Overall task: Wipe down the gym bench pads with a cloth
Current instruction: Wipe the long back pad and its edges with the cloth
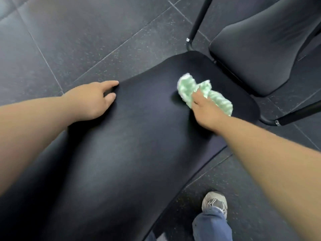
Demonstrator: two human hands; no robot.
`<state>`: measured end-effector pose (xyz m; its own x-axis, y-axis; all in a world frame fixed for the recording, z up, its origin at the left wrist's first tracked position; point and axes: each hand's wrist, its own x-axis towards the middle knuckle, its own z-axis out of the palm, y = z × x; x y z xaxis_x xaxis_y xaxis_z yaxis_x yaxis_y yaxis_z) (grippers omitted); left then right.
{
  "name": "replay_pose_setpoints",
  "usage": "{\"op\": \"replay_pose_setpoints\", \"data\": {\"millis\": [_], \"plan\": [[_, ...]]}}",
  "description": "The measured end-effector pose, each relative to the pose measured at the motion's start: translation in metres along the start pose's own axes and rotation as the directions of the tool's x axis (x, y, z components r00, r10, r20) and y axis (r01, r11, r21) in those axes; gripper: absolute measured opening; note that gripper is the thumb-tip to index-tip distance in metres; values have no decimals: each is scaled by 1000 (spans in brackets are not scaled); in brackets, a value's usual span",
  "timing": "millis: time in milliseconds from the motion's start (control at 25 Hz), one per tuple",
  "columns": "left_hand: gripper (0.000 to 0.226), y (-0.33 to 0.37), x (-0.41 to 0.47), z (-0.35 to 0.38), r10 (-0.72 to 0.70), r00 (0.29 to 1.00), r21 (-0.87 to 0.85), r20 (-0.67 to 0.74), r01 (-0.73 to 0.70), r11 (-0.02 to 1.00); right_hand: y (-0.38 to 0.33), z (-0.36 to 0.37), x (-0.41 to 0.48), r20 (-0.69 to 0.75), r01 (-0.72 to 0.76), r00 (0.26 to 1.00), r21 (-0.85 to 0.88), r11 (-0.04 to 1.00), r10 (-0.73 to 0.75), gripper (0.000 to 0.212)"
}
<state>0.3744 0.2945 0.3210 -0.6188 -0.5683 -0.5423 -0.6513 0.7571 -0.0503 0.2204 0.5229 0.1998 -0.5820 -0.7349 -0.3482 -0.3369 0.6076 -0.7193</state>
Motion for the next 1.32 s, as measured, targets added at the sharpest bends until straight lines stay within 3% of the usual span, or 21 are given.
{"op": "replay_pose_setpoints", "data": {"millis": [40,120,200,240,280,320,400,440,480,560,640,680,720,760,840,920,1040,1120,1200,1240,1320], "plan": [[48,-8,-5,0,-4,1000,13,-2,4,1000,-23,14,-8,-26,-19,999,13,1000,19,37],[46,-15,-12,-4,34,999,26,-32,-33,999,-87,60,-46,-34,204,979,23,979,-203,43],[45,-25,-15,-13,84,996,25,-29,-83,996,-149,99,-107,187,405,883,161,900,-431,44],[45,-31,-19,-18,103,995,37,2,-103,994,-152,93,-117,221,509,818,151,847,-531,44],[46,-41,-24,-22,128,991,50,43,-131,990,-146,85,-109,156,566,808,61,822,-568,42],[48,-52,-30,-25,160,984,59,82,-165,985,-140,76,-96,143,512,851,-7,859,-506,39],[51,-71,-45,-30,247,960,33,136,-253,967,-132,63,-59,20,130,992,-82,988,-128,27],[53,-78,-53,-30,296,942,-10,156,-298,955,-143,67,-52,-10,-37,999,-39,999,37,23],[55,-82,-62,-30,346,925,-70,160,-339,938,-164,81,-55,-10,-77,997,24,997,78,21],[59,-83,-79,-29,414,902,-205,125,-384,900,-207,111,-89,21,97,995,111,989,-100,11],[66,-87,-88,-32,363,926,-382,102,-301,874,-219,112,-134,126,321,933,123,939,-336,8],[68,-89,-89,-34,325,939,-431,111,-249,867,-205,103,-140,160,335,926,65,940,-341,13],[67,-89,-90,-36,307,944,-425,121,-230,875,-179,94,-134,118,272,956,-16,962,-268,17],[63,-87,-89,-36,298,947,-373,121,-234,898,-157,79,-126,36,88,996,-67,994,-86,20],[54,-80,-89,-30,270,959,-279,83,-237,931,-128,66,-109,-133,-259,957,17,966,259,25],[49,-73,-87,-24,253,967,-279,32,-234,931,-146,85,-108,-126,-224,965,56,973,229,29],[47,-63,-86,-18,310,950,-319,40,-282,905,-196,109,-154,31,40,998,298,954,-51,37],[52,-51,-96,-14,412,894,-269,178,-358,894,-187,98,-172,1,25,1000,364,931,-28,43],[55,-36,-103,-7,466,837,-179,288,-431,884,-161,88,-172,-75,-108,988,284,953,134,42],[58,-31,-105,-4,471,832,-165,294,-441,882,-154,84,-175,-107,-174,974,219,960,201,36],[50,-24,-105,-3,452,868,-232,208,-405,884,-155,88,-190,-107,-129,983,165,978,148,28]]}}
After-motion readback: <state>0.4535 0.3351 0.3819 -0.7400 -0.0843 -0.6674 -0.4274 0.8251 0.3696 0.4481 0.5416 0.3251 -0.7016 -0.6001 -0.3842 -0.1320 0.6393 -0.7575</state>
